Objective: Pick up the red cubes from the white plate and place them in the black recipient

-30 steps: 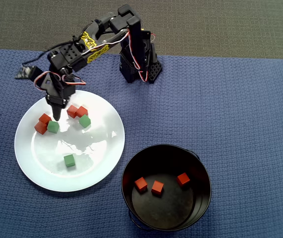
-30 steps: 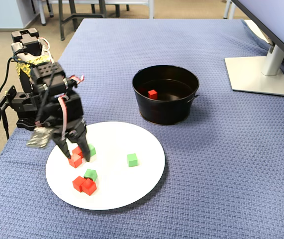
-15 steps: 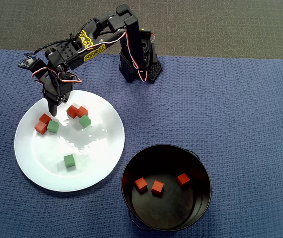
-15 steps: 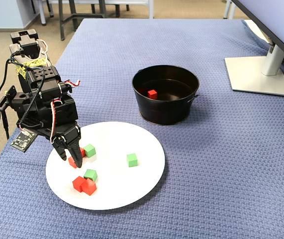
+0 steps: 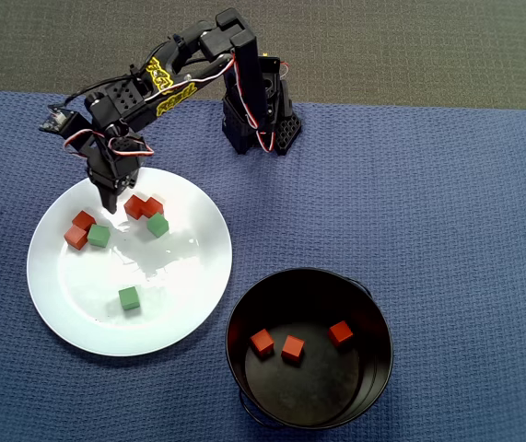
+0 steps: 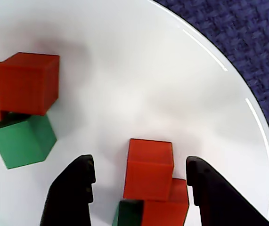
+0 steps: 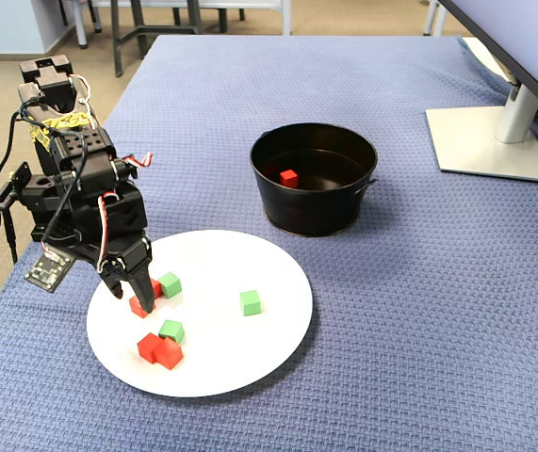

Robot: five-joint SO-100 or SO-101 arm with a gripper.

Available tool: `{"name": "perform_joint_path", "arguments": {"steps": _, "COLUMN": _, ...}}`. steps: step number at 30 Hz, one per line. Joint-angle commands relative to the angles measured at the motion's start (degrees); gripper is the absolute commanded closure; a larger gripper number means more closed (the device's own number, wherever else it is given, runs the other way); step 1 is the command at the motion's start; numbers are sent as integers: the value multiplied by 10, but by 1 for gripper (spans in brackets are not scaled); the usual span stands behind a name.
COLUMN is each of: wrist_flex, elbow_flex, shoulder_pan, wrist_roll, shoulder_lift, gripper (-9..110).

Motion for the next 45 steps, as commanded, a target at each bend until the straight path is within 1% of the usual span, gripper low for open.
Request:
{"name": "perform_joint_path", "arguments": {"steps": 1, "wrist_flex": -28, "elbow_flex": 5, "shoulder_pan": -8, "wrist_roll": -20, "shoulder_lift": -4, "gripper": 85}}
{"name": "perform_joint_path", "arguments": {"steps": 11, "wrist_flex": -63, "elbow_flex": 18, "shoulder_pan": -20, "wrist_roll": -23, "shoulder_lift": -27, "gripper": 89}}
{"name": "perform_joint_path", "arguments": {"steps": 20, "wrist_flex": -77, "elbow_flex": 42, "shoulder_pan": -50, "wrist_roll": -17, "shoulder_lift": -18, "gripper": 89}}
{"name": "perform_joint_path", "arguments": {"steps": 24, "wrist_flex": -85, "elbow_flex": 57, "shoulder_pan": -56, "wrist_roll": -17, "shoulder_lift": -8, "gripper": 92}}
{"name": "perform_joint_path", "arguments": {"steps": 27, "wrist_flex": -88, "elbow_flex": 58, "shoulder_pan": -56, "wrist_roll": -13, "shoulder_lift": -7, "gripper": 101}}
{"name": "perform_joint_path", "arguments": {"steps": 31, "wrist_flex": -85, "elbow_flex": 55, "shoulder_pan": -56, "wrist_roll": -11, "shoulder_lift": -6, "gripper": 102}}
{"name": "perform_joint_path", "arguments": {"steps": 35, "wrist_flex": -32, "elbow_flex": -2, "shoulder_pan": -54, "wrist_roll": 4, "shoulder_lift": 10, "gripper": 102}}
{"name": "perform_joint_path", "arguments": {"steps": 38, "wrist_flex": -29, "elbow_flex": -35, "shoulder_pan": -65, "wrist_roll": 27, "shoulder_lift": 38, "gripper": 102}}
{"name": "perform_joint_path", "arguments": {"steps": 41, "wrist_flex": 23, "elbow_flex": -94, "shoulder_pan": -95, "wrist_roll": 59, "shoulder_lift": 61, "gripper": 102}}
{"name": "perform_joint_path", "arguments": {"steps": 45, "wrist_flex": 70, "elbow_flex": -182, "shoulder_pan": -146, "wrist_roll": 126, "shoulder_lift": 70, "gripper": 102}}
